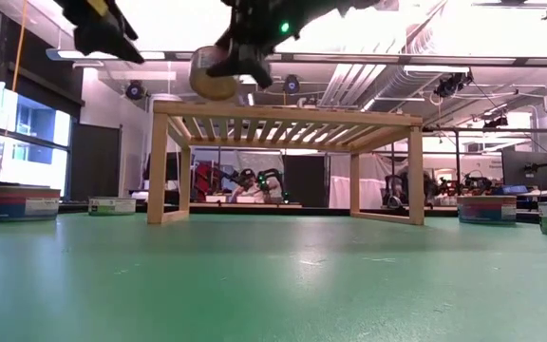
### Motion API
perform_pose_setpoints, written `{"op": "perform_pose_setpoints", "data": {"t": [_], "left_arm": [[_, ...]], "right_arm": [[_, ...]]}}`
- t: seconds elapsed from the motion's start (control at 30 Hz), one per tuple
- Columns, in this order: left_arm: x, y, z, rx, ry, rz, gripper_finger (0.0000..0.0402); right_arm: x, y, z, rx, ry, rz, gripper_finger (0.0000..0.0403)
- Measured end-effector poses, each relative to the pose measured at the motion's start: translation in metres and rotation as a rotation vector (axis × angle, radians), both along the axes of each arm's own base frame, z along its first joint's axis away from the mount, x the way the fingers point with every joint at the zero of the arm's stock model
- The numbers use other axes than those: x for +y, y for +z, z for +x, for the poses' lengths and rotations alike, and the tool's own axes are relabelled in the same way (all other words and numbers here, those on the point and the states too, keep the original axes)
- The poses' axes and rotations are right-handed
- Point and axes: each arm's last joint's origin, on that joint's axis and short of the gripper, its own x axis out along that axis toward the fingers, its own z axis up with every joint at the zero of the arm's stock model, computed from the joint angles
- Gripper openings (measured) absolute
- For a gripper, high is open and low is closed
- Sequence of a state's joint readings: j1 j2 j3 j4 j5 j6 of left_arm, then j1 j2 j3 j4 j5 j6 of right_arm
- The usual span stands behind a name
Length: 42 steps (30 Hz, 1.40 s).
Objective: Stack canned seafood by type on shelf
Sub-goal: Put the center blue tuna can on the shelf
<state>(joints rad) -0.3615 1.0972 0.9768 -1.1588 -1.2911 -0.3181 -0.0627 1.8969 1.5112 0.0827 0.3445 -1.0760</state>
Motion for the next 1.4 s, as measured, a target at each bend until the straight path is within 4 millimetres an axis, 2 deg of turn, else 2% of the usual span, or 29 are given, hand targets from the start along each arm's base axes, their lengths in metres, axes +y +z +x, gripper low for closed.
{"op": "perform_pose_setpoints", "data": {"t": [0.2, 0.4, 0.53, 0.67, 0.9, 1.03, 1.13, 1.23, 1.4], "left_arm": [[-0.002, 0.007, -0.011, -0.077, -0.024, -0.036, 0.0305], [-0.003, 0.007, -0.010, -0.073, -0.030, -0.034, 0.0305], [-0.004, 0.006, -0.009, -0.069, -0.030, -0.032, 0.0305], [-0.004, 0.005, -0.008, -0.066, -0.030, -0.032, 0.0305], [-0.004, 0.005, -0.007, -0.065, -0.030, -0.031, 0.0305], [-0.005, 0.005, -0.009, -0.048, -0.038, -0.020, 0.0305], [-0.006, 0.005, -0.012, -0.030, -0.047, 0.018, 0.0305], [-0.006, 0.007, -0.018, -0.046, -0.039, 0.060, 0.0305], [-0.003, 0.011, -0.027, -0.099, -0.026, 0.095, 0.0305]], "right_arm": [[-0.054, -0.017, 0.017, -0.040, 0.036, -0.119, 0.0188], [-0.088, -0.015, 0.039, -0.001, 0.003, 0.000, 0.0188], [-0.097, -0.010, 0.052, 0.084, -0.024, 0.036, 0.0188], [-0.095, -0.002, 0.059, 0.134, -0.076, 0.064, 0.0195], [-0.080, 0.044, 0.059, 0.076, -0.045, 0.040, 0.0194], [-0.092, 0.060, 0.055, 0.040, -0.004, 0.010, 0.0194], [-0.110, 0.060, 0.050, 0.034, 0.030, 0.048, 0.0194], [-0.126, 0.052, 0.046, 0.052, 0.071, 0.102, 0.0194], [-0.140, 0.035, 0.049, 0.106, 0.114, 0.070, 0.0194]]}}
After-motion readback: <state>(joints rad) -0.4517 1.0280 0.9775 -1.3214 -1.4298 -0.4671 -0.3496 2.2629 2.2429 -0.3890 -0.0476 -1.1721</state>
